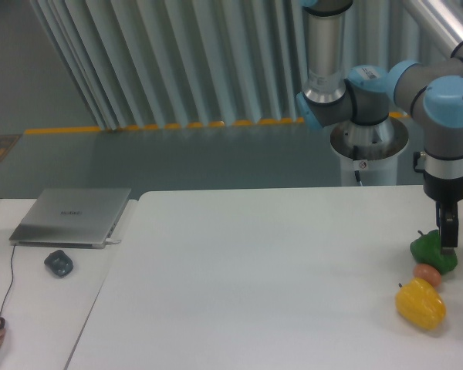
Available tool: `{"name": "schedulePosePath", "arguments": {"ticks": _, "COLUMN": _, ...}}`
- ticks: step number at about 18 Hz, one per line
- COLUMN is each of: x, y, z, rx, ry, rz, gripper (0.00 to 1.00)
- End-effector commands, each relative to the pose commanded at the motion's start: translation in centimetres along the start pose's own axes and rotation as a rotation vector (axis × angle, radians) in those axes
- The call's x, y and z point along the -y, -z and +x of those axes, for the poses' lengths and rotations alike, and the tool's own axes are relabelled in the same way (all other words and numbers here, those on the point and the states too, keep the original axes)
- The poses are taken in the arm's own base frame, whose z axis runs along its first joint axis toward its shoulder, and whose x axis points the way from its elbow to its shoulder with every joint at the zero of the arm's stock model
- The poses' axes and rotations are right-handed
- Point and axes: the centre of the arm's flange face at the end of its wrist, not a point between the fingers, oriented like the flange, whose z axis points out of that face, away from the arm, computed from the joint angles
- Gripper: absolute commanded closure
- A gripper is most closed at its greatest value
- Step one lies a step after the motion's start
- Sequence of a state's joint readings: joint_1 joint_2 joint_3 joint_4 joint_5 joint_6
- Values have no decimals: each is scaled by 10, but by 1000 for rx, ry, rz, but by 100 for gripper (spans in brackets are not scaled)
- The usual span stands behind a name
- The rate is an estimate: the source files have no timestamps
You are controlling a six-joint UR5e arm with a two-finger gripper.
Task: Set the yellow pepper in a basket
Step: 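Lower the gripper down onto the yellow bell pepper, then close the gripper around the yellow bell pepper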
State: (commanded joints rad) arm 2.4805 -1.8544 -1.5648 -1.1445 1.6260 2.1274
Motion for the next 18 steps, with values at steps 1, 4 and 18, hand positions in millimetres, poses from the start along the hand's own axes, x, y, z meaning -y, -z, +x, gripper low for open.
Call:
{"name": "schedulePosePath", "arguments": {"ticks": 1, "x": 3, "y": 0, "z": -9, "rx": 7, "ry": -33, "rz": -8, "gripper": 0}}
{"name": "schedulePosePath", "arguments": {"ticks": 4, "x": 7, "y": -13, "z": -28, "rx": -7, "ry": -182, "rz": -17, "gripper": 0}}
{"name": "schedulePosePath", "arguments": {"ticks": 18, "x": 47, "y": -66, "z": -55, "rx": -17, "ry": -392, "rz": -10, "gripper": 0}}
